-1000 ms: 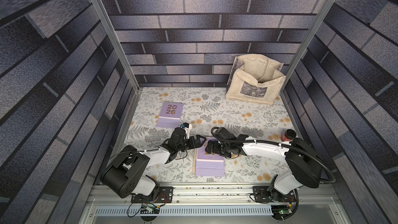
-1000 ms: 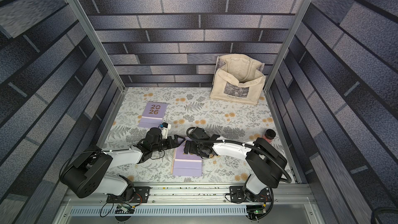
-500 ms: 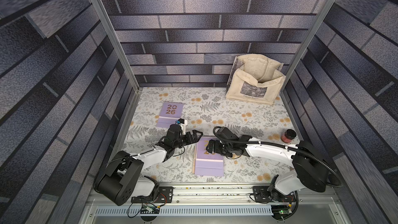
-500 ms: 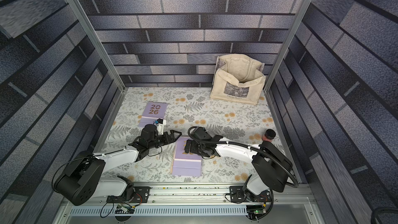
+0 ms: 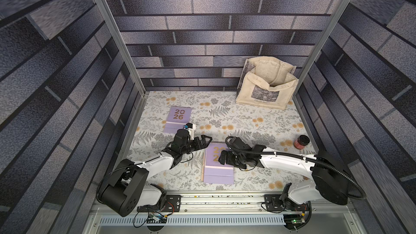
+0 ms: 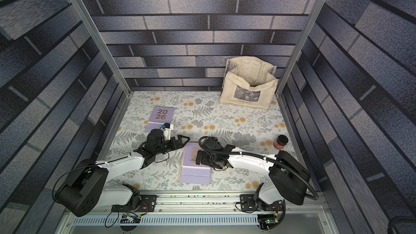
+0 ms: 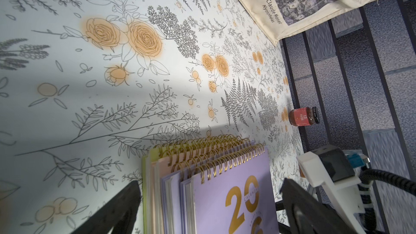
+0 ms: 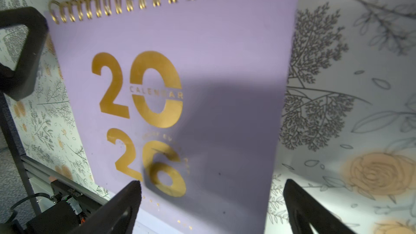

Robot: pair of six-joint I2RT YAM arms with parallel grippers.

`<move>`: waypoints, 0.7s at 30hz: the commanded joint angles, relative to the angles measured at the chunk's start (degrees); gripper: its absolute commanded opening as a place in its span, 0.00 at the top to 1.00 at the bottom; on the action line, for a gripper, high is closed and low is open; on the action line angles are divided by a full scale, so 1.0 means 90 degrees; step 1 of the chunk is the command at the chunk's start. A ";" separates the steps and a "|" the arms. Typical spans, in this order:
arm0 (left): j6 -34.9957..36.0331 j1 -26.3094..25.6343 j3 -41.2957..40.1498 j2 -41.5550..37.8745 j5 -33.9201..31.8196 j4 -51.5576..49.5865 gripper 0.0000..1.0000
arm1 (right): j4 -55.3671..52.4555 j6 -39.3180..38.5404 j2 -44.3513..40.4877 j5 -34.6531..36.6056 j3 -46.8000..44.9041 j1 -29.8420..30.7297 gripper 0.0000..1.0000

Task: Stack the calendars
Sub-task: Adjust the calendar at the calendar.

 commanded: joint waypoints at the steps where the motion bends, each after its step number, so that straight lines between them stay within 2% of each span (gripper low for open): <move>1: 0.0148 0.0044 0.0208 0.0108 0.0086 -0.0087 0.00 | -0.0417 0.0220 -0.0081 0.0208 0.0054 0.0187 0.00; 21: 0.0101 -0.0004 0.0560 0.0612 0.0238 0.0082 0.00 | -0.0701 0.0507 0.0341 0.0383 0.0629 0.0683 0.00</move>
